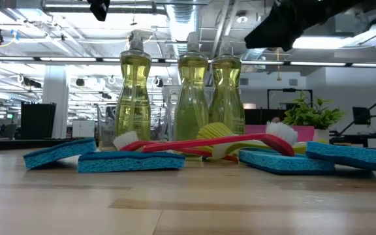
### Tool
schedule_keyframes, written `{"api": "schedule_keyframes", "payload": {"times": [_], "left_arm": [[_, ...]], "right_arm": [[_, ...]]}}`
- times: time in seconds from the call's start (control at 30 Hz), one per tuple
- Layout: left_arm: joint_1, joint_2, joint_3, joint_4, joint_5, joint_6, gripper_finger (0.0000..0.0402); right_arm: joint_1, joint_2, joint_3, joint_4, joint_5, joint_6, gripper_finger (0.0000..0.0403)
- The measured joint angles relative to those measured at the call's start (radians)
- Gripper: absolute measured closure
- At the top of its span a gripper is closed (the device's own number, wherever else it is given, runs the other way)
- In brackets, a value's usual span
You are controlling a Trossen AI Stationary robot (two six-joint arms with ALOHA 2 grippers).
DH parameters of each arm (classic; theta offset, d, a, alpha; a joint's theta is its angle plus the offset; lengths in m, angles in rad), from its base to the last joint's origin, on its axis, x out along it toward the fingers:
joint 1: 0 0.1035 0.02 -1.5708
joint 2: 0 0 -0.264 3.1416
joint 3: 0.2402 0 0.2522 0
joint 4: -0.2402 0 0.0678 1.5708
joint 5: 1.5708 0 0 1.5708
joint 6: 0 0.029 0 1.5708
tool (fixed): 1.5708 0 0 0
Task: Pick & Place Kitchen Sink Supplies
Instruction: Put the yellow soap dispenser into the right transparent bin
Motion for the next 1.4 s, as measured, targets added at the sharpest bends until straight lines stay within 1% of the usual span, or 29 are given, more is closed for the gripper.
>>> {"api": "schedule_keyframes", "payload": {"times": [0.2, 0.33, 0.53, 0.7, 0.83, 0.97, 1.13, 1.4], "left_arm": [[0.000, 0.000, 0.000, 0.000, 0.000, 0.000, 0.0372], [0.000, 0.000, 0.000, 0.000, 0.000, 0.000, 0.0372], [0.000, 0.000, 0.000, 0.000, 0.000, 0.000, 0.0372], [0.000, 0.000, 0.000, 0.000, 0.000, 0.000, 0.0372], [0.000, 0.000, 0.000, 0.000, 0.000, 0.000, 0.0372], [0.000, 0.000, 0.000, 0.000, 0.000, 0.000, 0.0372], [0.000, 0.000, 0.000, 0.001, 0.000, 0.000, 0.0372], [0.000, 0.000, 0.000, 0.001, 0.000, 0.000, 0.0372]], "right_arm": [[-0.011, 0.055, 0.000, 0.101, 0.000, 0.001, 0.0255], [-0.023, 0.082, 0.000, 0.138, 0.000, 0.001, 0.0246], [-0.042, 0.122, 0.000, 0.178, -0.003, 0.003, 0.0220], [-0.043, 0.155, 0.000, 0.247, -0.003, 0.001, 0.0193], [-0.045, 0.166, 0.000, 0.278, -0.003, 0.001, 0.0181], [-0.053, 0.166, 0.000, 0.286, -0.004, 0.003, 0.0180], [-0.056, 0.166, 0.000, 0.288, -0.004, 0.003, 0.0189], [-0.056, 0.166, 0.000, 0.290, -0.003, 0.009, 0.0224]]}}
